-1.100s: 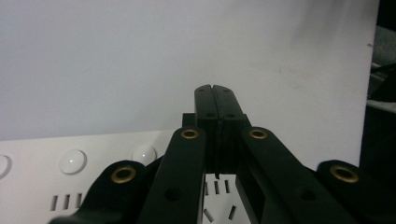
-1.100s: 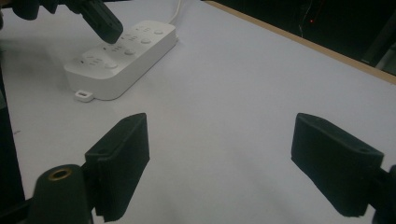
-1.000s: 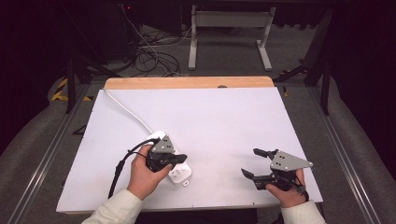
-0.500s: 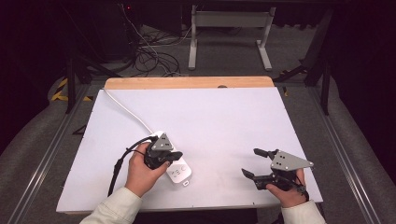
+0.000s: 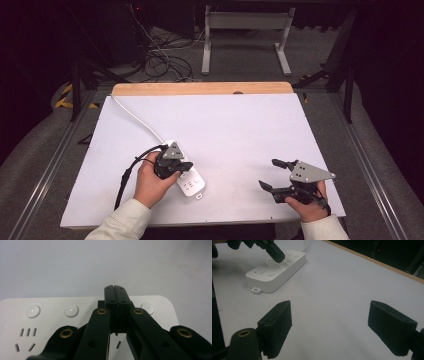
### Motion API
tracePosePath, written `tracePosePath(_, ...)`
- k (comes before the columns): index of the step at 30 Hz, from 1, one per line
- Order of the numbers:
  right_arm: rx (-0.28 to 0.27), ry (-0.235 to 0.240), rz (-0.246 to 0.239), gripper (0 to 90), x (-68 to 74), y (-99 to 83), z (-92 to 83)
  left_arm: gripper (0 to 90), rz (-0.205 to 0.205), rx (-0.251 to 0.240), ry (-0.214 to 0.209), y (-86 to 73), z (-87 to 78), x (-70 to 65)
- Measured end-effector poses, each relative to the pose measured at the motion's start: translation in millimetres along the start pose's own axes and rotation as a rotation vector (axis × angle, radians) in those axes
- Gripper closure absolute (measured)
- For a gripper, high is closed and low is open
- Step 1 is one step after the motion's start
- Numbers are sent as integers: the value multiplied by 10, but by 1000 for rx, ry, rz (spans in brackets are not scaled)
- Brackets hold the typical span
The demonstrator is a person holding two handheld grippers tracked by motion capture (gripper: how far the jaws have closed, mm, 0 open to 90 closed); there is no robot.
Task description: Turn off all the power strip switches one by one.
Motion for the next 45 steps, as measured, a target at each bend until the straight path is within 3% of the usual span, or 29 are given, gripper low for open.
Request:
tracePosePath(36,0,2,-7,200,13,3,-1,900,21,36,16,-28,93,-12)
tracePosePath(45,1,3,-6,200,21,4,0,900,48,47,55,-25,89,-25)
Point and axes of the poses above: each handheld gripper's, and its own axes: z roughly forward along the jaws, y roughly out of its top, x roughly to its left, the point moved 3 cm from there along z, roughly forward along the jaws, and after that the axes turned 13 degrees about y, right-handed, at the moved point
